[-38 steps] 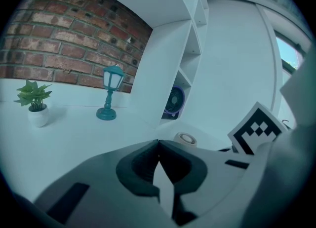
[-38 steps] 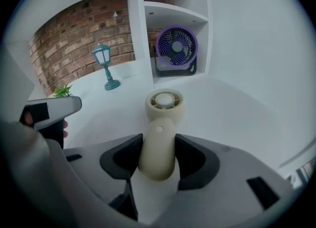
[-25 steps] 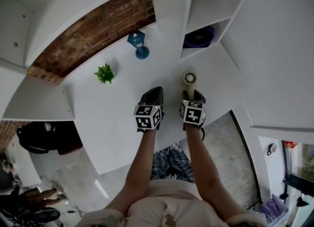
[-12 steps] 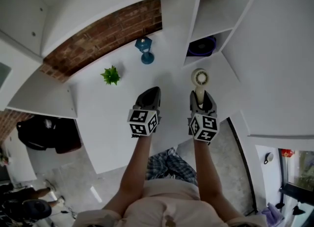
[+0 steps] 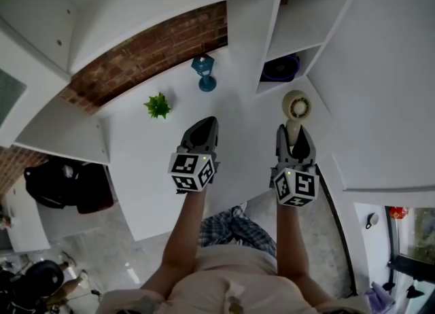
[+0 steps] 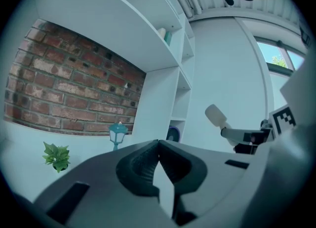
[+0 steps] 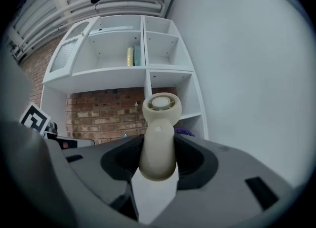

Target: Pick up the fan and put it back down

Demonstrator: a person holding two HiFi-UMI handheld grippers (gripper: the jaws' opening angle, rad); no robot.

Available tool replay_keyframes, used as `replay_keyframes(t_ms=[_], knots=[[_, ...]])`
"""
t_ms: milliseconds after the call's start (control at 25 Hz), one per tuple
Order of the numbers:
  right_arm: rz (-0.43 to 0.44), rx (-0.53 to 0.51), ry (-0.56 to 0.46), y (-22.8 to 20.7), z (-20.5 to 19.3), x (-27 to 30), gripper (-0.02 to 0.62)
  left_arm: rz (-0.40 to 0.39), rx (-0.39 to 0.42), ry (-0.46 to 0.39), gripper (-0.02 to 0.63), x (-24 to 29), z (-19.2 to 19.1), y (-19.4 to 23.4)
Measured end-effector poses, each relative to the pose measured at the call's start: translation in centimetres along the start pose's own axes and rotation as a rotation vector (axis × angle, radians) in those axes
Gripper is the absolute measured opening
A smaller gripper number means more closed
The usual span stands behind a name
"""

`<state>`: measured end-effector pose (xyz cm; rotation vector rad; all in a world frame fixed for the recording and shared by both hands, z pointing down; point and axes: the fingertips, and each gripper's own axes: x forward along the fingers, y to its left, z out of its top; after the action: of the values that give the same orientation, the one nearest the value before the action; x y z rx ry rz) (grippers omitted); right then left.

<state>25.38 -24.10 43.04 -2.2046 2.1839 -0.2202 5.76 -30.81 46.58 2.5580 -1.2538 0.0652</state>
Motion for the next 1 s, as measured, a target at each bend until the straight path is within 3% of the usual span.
replay_keyframes(t_ms=[360, 1000], knots=[[-0.016, -0.002, 0.113, -0.7, -4.5, 2.5, 0.204, -0.018, -0.003, 0.07, 0.028, 2.8, -2.8, 0.1], [-0.049, 0.084, 0.491, -2.6, -18.5, 4.8, 0.204, 0.008, -0.104, 0.254, 0.028, 7.1, -12.3, -0.3]])
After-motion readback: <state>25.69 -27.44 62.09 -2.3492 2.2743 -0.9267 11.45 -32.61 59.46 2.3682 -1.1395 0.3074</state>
